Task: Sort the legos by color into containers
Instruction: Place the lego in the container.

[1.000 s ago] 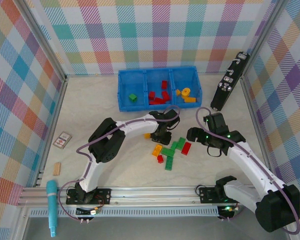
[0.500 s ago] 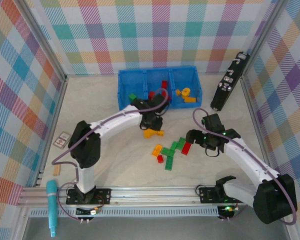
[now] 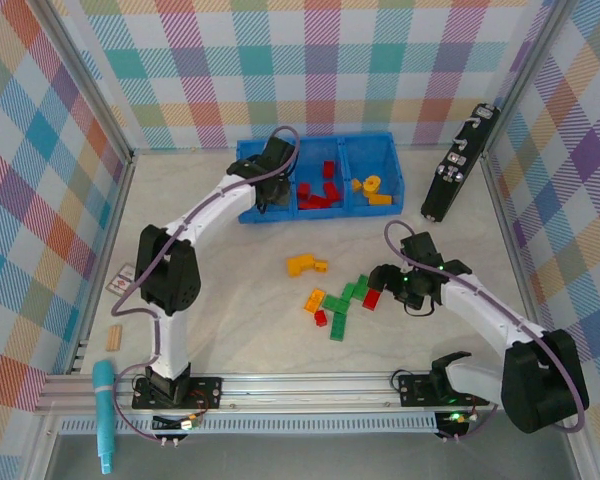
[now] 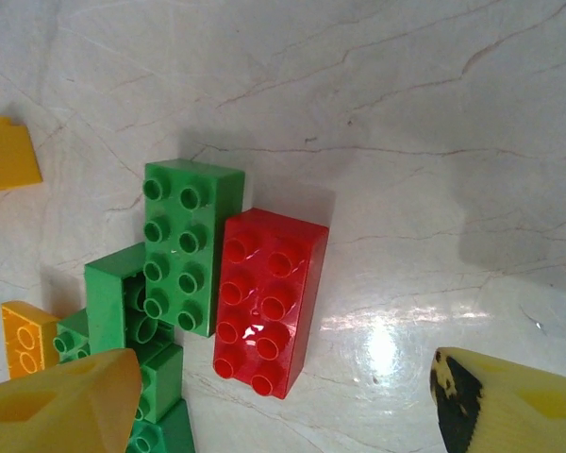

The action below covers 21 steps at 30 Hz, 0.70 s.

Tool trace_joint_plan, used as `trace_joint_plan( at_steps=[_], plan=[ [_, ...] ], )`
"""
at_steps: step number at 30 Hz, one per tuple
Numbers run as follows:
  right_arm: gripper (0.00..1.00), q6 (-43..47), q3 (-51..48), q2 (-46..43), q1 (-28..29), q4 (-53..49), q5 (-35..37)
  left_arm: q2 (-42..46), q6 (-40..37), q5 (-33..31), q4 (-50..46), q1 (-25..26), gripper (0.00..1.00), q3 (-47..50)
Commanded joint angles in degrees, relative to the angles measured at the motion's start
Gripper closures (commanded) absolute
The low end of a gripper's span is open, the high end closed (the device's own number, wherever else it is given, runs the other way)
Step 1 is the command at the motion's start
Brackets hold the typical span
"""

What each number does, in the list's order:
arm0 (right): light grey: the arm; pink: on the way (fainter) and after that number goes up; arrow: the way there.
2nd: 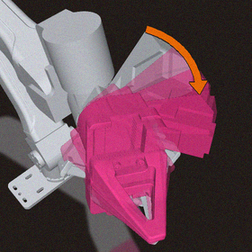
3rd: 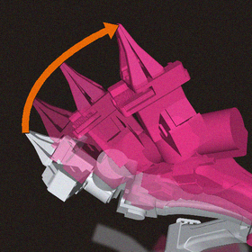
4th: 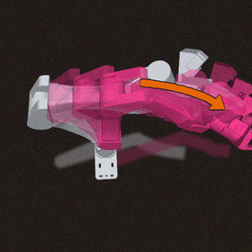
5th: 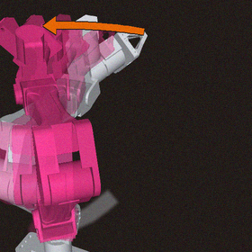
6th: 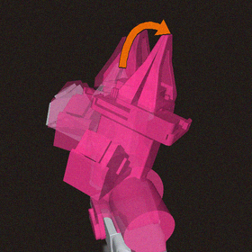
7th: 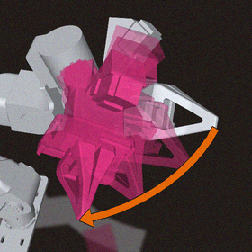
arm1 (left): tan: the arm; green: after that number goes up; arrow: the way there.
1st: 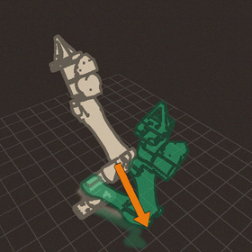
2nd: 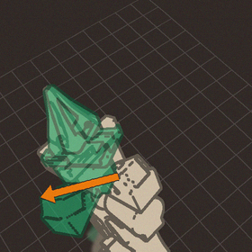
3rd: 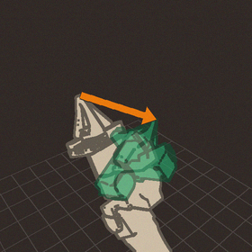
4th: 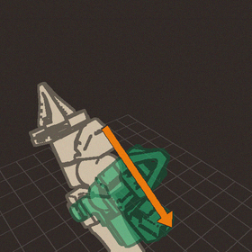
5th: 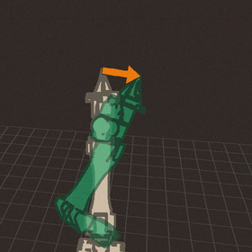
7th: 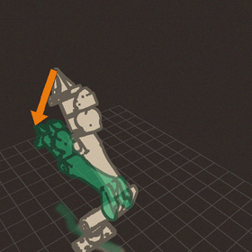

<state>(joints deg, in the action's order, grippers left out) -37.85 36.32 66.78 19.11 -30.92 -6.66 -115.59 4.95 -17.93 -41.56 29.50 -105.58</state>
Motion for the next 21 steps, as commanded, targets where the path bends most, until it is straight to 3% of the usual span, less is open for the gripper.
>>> trace_joint_plan(
  at_steps=[1,10,18,21],
  plan=[
    [0.20,-1.4,0.8,1.5,0.3,-0.2,-1.5,-4.0,-3.1,-2.1,1.4,-1.4,0.79,-3.9],
    [0.23,-3.2,0.1,2.8,2.8,0.2,1.1,-10.3,-1.9,-3.2,1.9,-4.5,0.76,-6.0],
    [0.26,-3.3,0.2,5.0,4.1,1.7,4.3,-10.5,-1.4,-2.9,3.4,-5.3,0.39,-5.5],
    [0.26,-2.9,0.2,6.2,4.5,1.4,5.5,-8.9,-1.3,-2.6,4.0,-5.4,0.35,-4.7]
  ],
)
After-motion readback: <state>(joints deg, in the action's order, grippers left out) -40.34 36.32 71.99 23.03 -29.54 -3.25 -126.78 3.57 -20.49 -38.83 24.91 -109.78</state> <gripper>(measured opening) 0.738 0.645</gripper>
